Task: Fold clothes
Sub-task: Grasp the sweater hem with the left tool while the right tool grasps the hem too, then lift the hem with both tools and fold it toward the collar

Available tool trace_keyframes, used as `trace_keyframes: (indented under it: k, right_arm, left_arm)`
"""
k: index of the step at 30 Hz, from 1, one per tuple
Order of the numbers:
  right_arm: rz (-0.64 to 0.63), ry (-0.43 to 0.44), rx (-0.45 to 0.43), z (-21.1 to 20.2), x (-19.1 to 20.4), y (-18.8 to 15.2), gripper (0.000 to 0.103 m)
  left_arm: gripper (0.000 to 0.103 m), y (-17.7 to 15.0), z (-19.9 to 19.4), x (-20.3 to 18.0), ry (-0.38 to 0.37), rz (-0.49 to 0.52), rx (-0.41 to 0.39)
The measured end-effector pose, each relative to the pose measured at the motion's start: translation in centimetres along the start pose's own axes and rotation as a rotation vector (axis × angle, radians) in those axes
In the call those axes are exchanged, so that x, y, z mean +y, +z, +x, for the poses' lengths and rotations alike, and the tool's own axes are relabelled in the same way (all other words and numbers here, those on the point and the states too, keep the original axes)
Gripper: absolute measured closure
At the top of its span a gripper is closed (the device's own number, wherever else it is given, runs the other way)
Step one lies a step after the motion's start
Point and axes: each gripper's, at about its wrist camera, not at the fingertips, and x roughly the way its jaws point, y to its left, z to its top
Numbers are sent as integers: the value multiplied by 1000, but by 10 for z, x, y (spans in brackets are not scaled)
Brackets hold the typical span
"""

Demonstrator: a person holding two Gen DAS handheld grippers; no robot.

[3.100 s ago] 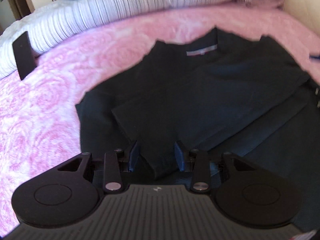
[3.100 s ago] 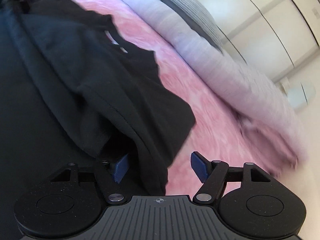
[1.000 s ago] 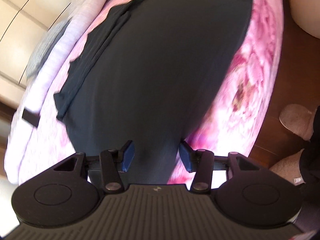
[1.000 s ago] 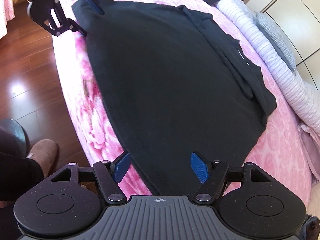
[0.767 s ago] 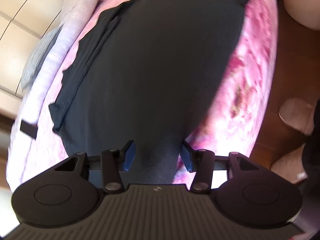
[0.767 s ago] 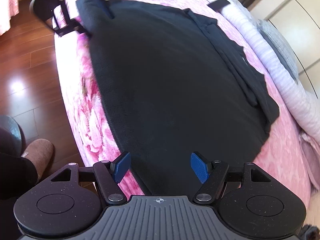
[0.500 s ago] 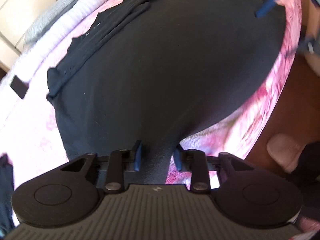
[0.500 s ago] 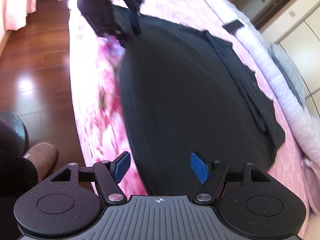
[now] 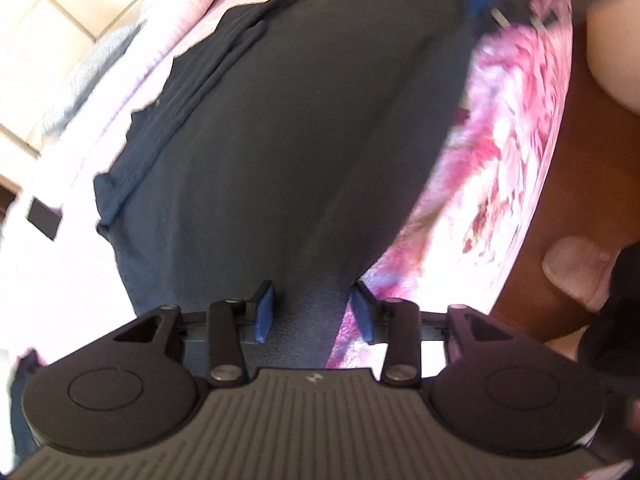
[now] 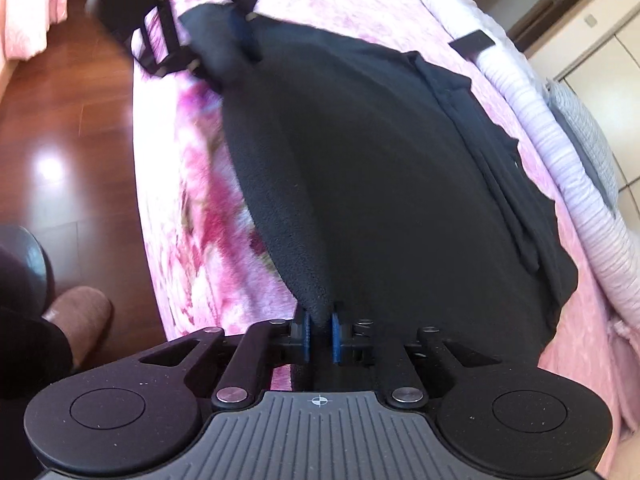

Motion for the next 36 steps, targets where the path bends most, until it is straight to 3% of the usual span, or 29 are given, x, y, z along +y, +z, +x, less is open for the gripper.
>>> trace_keyframes:
  k: [5, 7, 8, 11, 13, 23, 30, 33, 36]
  right_arm:
    - [92, 23, -41, -24, -35, 17, 96]
    - [104, 20, -52, -32, -41, 21, 96]
    - [103, 17, -56, -36, -42, 23, 96]
    - [76, 19, -59, -41, -39, 22, 96]
    - [45, 15, -53, -42, -34, 19, 96]
    - [-11, 60, -3, -59, -26, 22, 96]
    - [-60, 180, 14, -85, -36, 34, 98]
    - [-59, 236, 21, -90, -54, 40, 98]
    - [-51, 309, 19, -89, -107, 55, 98]
  left_arm:
    - [42, 2, 8, -23, 132, 200, -8]
    - [44, 3, 10, -19, 159, 206, -1]
    - [49, 2, 11, -16, 173, 203, 6]
    - [87, -3, 15, 2, 220, 151, 49]
    - [94, -9, 13, 14, 227, 118, 67]
    - [100, -12, -43, 49, 71, 149, 23]
    - [101, -2, -75, 68, -58, 199, 64]
    - [100, 14, -78, 99, -89, 189, 83]
    - [99, 41, -69, 149, -96, 194, 96]
